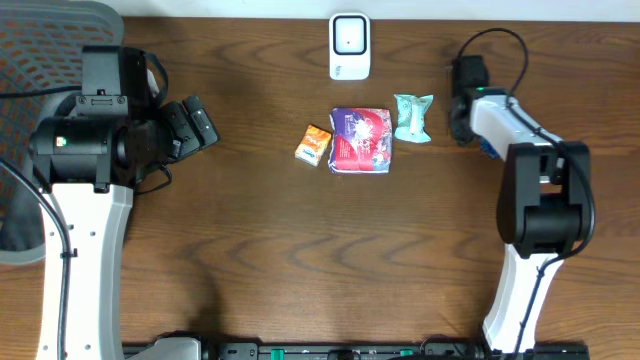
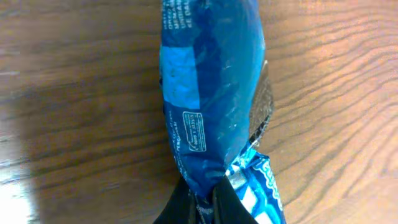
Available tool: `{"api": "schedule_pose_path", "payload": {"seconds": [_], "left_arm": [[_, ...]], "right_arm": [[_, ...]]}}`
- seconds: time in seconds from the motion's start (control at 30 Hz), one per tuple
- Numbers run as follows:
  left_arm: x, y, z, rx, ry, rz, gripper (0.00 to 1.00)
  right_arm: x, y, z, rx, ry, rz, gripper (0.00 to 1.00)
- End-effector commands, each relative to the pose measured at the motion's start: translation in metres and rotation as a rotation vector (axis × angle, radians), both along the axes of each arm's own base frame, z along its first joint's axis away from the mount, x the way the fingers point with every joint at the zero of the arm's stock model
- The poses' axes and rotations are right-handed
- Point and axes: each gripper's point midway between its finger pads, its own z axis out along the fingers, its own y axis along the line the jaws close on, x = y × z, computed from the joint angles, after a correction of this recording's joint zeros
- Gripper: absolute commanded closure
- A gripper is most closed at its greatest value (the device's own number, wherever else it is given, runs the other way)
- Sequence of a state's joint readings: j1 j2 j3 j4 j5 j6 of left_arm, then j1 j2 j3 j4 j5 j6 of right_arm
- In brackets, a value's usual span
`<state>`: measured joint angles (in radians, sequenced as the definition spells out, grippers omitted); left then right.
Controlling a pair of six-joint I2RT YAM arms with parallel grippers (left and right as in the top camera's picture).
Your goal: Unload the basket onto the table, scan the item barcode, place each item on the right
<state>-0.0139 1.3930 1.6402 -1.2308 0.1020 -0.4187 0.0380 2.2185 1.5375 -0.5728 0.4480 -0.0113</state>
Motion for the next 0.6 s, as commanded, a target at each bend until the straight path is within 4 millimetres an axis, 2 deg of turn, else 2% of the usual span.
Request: {"api": "schedule_pose_path", "payload": {"seconds": [0.0, 0.13, 0.23, 0.27, 0.37, 0.43, 0.57], "left_arm": [[-0.001, 0.003, 0.000, 0.007, 0.001, 0.005, 0.02], [-0.001, 0.003, 0.000, 0.007, 0.001, 0.005, 0.02], [-0.001, 0.003, 0.000, 0.007, 0.001, 0.005, 0.02], [-0.001, 0.003, 0.000, 0.007, 0.001, 0.005, 0.02], [-0.001, 0.003, 0.000, 0.007, 0.001, 0.005, 0.02], [-0.001, 0.003, 0.000, 0.007, 0.001, 0.005, 0.02], [-0.001, 0.003, 0.000, 0.007, 0.001, 0.005, 0.02]], "right_arm": [[-0.045, 0.035, -0.069, 0.368, 0.215, 0.003, 0.99], [-0.032, 0.069, -0.036, 0.711, 0.210, 0.019, 0.99], [-0.014, 0.094, 0.011, 1.017, 0.154, 0.052, 0.99], [-0.005, 0.105, 0.039, 1.177, 0.115, 0.079, 0.99], [0.000, 0.112, 0.074, 1.409, 0.065, 0.094, 0.99], [0.000, 0.107, 0.080, 1.476, 0.062, 0.044, 0.99], [-0.002, 0.091, 0.068, 1.451, 0.056, -0.005, 0.99]]}}
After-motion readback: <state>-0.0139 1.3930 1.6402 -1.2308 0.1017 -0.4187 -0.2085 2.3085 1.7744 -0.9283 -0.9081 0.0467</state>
